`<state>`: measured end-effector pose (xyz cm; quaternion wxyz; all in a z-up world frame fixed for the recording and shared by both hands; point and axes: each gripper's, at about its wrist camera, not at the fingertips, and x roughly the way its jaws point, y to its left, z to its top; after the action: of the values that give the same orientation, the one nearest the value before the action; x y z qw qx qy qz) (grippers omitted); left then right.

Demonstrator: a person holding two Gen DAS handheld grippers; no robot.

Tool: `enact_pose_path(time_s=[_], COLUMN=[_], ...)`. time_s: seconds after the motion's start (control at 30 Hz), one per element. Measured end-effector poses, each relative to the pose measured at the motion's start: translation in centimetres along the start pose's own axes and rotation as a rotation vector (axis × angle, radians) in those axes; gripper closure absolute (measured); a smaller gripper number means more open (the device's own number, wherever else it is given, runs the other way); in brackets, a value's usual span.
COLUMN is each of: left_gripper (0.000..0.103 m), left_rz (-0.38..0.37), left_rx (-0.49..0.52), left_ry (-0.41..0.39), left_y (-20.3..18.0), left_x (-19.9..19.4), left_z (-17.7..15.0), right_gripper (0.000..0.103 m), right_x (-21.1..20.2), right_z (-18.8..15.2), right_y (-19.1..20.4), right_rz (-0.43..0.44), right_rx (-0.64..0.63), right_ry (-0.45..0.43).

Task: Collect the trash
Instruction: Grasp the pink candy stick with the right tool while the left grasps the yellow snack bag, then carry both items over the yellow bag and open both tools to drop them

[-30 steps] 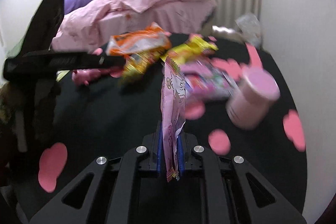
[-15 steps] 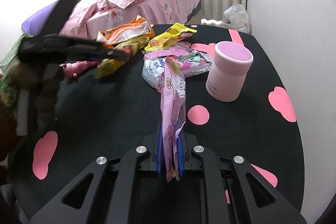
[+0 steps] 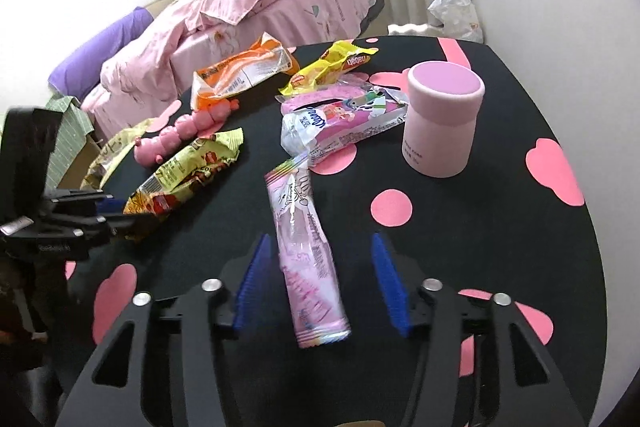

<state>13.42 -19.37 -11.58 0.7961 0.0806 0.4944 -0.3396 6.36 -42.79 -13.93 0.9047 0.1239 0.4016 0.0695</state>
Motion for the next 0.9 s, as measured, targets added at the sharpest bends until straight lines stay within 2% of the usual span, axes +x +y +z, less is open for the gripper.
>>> enact_pose_path(time_s=[0.13, 0.27, 0.37, 0.5, 0.57, 0.6, 0.63, 0.77, 0.9], left_gripper=[0.058, 0.058, 0.057, 0.055, 0.054, 0.054, 0.054, 0.053, 0.053], left_rz=[-0.009, -0.008, 0.003, 0.002, 0.002, 0.003, 0.003, 0.015, 0.063], left_rx=[0.001, 0.002, 0.001, -0.021, -0.027, -0.030, -0.030, -0.005, 0.023], left_ry=[-0.013, -0.025, -0.036, -0.054, -0.060, -0.062, -0.062, -0.061, -0.057], left_y=[-0.4, -0.5, -0.3, 0.2, 0.2, 0.2, 0.2, -0.7, -1.3], left_x=[-0.4, -0.9, -1.3, -1.9, -2.0, -2.0, -2.0, -1.7, -0.8], left_z=[-0.4, -0.5, -0.5, -0.5, -0.4, -0.4, -0.4, 0.1, 0.8], right_gripper=[0.050, 0.050, 0.050, 0.050, 0.062, 0.075, 0.079, 0.080, 0.080], right_x=[0.1, 0.0, 0.0, 0.3, 0.1, 0.0, 0.0, -0.7, -1.3], right_z=[-0.7, -0.8, -0.9, -1.7, -2.0, -2.0, -2.0, -1.7, -1.1], right_y=[0.9, 1.8, 1.6, 1.5, 1.6, 1.7, 1.7, 1.6, 2.3], right_rz=[0.007, -0.065, -0.043, -0.054, -0.061, -0.072, -0.074, -0.073, -0.061], right_rx=[-0.059, -0.097, -0.097, -0.116, -0.122, -0.128, -0.128, -0.120, -0.127], right_ry=[0.065, 0.036, 0.037, 0.063, 0.053, 0.053, 0.052, 0.022, -0.010])
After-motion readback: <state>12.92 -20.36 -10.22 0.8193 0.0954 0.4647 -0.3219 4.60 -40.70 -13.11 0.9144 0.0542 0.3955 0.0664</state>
